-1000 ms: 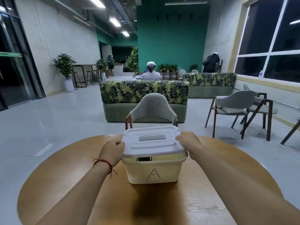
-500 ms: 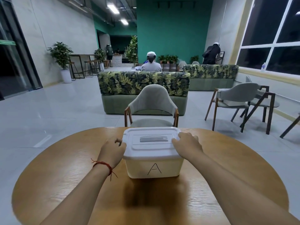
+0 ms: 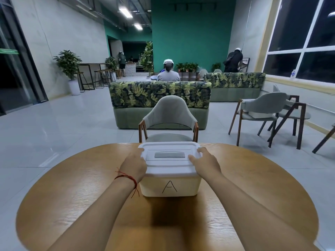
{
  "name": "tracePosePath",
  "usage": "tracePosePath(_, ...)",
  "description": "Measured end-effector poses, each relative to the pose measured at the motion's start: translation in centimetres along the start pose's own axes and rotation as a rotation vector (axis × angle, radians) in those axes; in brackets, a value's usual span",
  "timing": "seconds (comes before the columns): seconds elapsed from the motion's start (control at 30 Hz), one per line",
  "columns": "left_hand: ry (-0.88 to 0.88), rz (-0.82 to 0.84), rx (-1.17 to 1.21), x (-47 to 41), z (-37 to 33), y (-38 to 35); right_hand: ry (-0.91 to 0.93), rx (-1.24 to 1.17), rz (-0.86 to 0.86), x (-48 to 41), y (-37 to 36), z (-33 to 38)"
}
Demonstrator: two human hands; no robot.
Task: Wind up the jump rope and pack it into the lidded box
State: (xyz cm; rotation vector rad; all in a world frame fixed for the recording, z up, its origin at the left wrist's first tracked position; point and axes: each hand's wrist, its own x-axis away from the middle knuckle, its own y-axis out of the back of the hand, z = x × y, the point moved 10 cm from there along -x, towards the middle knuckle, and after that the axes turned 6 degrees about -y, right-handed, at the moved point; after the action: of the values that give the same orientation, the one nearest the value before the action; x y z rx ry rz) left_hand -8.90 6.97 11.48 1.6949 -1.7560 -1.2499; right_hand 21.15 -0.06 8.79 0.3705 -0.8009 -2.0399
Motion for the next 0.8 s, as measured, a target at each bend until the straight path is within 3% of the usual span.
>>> tracePosePath(0.2, -0.014, 0.098, -0.085, -0.4, 0.5, -1.3, 0.135, 0.145, -0.137, 1.7, 1.0, 2.5)
tracePosePath(0.47, 0.024, 0.117, -0.084, 0.5, 0.0, -1.2, 0.139, 0.043, -0.061, 3.8, 0.4, 0.8)
tracePosePath(0.8, -0.043, 0.087, -0.046, -1.2, 0.7, -1.8, 0.144, 0.18, 0.005, 2.1, -0.1, 0.3)
